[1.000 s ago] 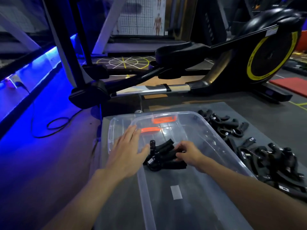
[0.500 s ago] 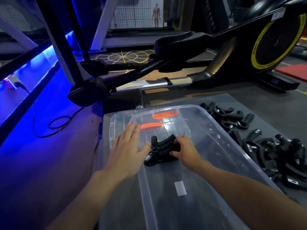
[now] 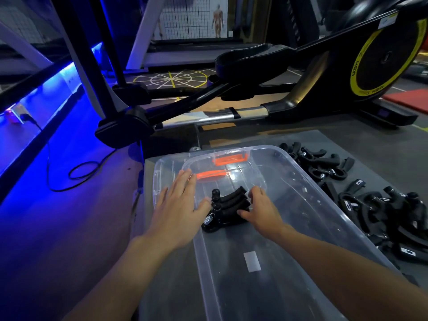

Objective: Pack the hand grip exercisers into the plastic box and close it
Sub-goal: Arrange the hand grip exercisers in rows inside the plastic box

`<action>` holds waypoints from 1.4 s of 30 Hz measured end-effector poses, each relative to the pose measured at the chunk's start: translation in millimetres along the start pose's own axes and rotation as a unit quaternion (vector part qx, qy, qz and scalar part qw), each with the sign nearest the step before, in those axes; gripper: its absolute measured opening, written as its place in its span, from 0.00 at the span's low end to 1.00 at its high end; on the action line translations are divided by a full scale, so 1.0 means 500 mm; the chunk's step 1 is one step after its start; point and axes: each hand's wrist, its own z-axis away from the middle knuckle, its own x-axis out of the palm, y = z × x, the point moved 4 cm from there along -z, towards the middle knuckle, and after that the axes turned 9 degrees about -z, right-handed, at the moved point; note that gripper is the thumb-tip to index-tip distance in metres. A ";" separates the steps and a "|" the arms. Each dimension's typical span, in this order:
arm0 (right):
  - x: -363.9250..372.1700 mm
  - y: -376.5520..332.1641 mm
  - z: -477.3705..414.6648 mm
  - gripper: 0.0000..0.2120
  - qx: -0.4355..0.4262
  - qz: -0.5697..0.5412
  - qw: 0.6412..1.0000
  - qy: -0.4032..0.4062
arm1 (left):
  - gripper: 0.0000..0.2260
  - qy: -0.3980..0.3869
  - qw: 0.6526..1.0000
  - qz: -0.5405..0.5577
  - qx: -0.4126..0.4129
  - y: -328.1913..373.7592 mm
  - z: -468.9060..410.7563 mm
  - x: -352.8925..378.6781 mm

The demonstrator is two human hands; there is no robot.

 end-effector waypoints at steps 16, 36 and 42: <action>-0.082 -0.053 0.020 0.26 -0.011 -0.014 1.000 0.018 | 0.30 0.043 0.997 -0.061 0.035 0.057 -0.027 -0.043; -0.464 0.336 0.232 0.06 0.197 -0.066 0.968 0.140 | 0.33 -0.056 0.955 -0.083 0.280 0.503 -0.055 0.122; -0.403 0.399 0.220 0.17 0.218 -0.079 0.969 0.083 | 0.40 -0.049 0.945 -0.138 0.293 0.500 -0.065 0.156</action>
